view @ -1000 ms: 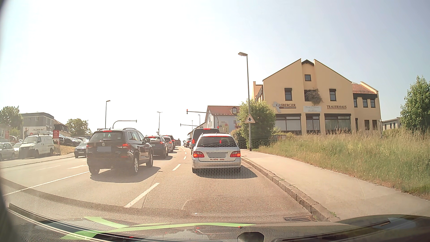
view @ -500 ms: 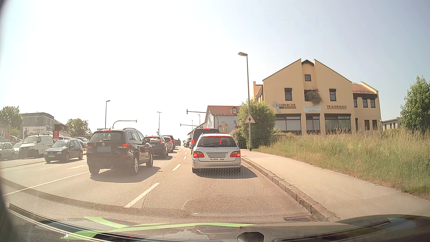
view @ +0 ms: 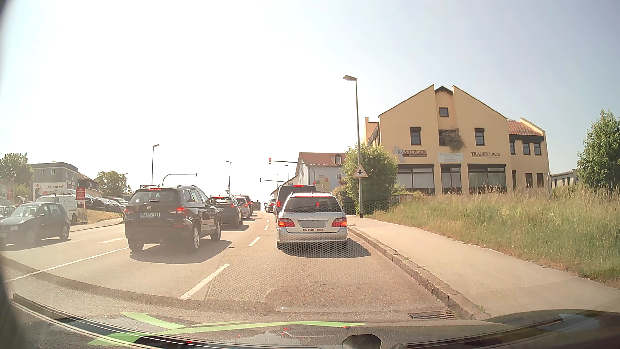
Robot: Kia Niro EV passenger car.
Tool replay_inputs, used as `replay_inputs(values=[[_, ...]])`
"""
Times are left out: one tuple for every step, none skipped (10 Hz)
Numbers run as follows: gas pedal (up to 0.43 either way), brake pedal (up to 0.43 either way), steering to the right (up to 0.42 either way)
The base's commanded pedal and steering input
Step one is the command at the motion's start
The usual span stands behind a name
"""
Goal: Follow the waypoints while adhering to traffic rules and regulations
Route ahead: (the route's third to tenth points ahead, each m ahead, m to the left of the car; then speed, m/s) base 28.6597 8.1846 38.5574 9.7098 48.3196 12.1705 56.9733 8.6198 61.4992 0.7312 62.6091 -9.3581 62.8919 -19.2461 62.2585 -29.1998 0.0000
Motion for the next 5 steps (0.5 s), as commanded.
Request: replay_inputs(values=[[0.0, 0.262, -0.025], [0.0, 0.262, -0.025], [0.0, 0.262, -0.024], [0.0, 0.262, -0.024], [0.0, 0.262, -0.025]])
